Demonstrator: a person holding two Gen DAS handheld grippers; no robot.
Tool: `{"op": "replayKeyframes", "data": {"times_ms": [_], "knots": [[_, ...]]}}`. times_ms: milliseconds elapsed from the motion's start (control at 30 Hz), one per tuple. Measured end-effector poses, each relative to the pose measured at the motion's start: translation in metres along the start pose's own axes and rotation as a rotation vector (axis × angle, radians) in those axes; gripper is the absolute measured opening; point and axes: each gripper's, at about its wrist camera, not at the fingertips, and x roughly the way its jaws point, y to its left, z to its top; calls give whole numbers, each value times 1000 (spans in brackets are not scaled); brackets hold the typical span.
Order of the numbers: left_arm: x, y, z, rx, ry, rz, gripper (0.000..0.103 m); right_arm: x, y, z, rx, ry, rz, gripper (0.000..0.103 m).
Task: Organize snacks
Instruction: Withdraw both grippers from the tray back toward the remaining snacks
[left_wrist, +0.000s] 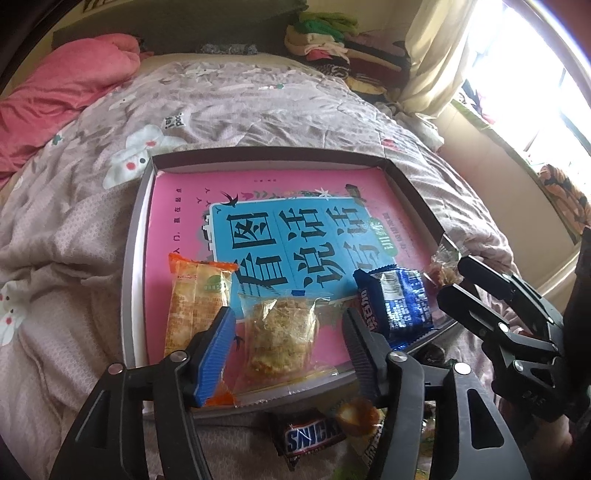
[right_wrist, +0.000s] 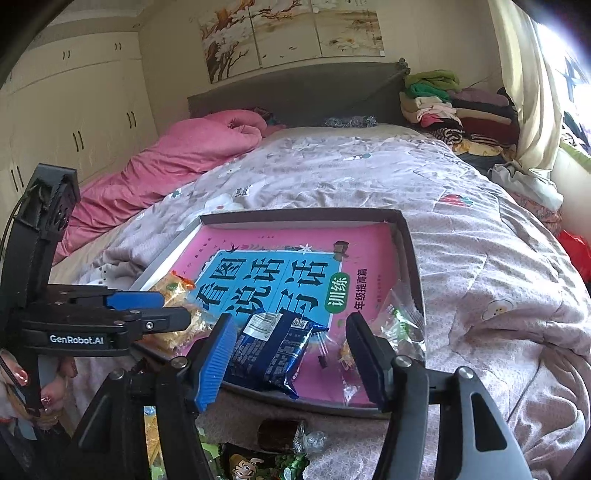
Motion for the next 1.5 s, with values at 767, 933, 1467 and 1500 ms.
{"op": "replayKeyframes", "data": {"times_ms": [767, 933, 1467, 1500], "knots": [[-30, -3, -9, 3, -19, -9, 76, -24, -4, 1, 15, -42, 10, 72], [-34, -2, -12, -6, -14, -12, 77, -30, -2, -2, 19, -41, 7, 75], [-39, -18, -35, 32, 50, -52, 77, -49, -3, -16, 98, 20, -8, 77], [-39, -19, -37, 34, 56, -54, 77, -50, -3, -17, 104, 25, -9, 77]]}}
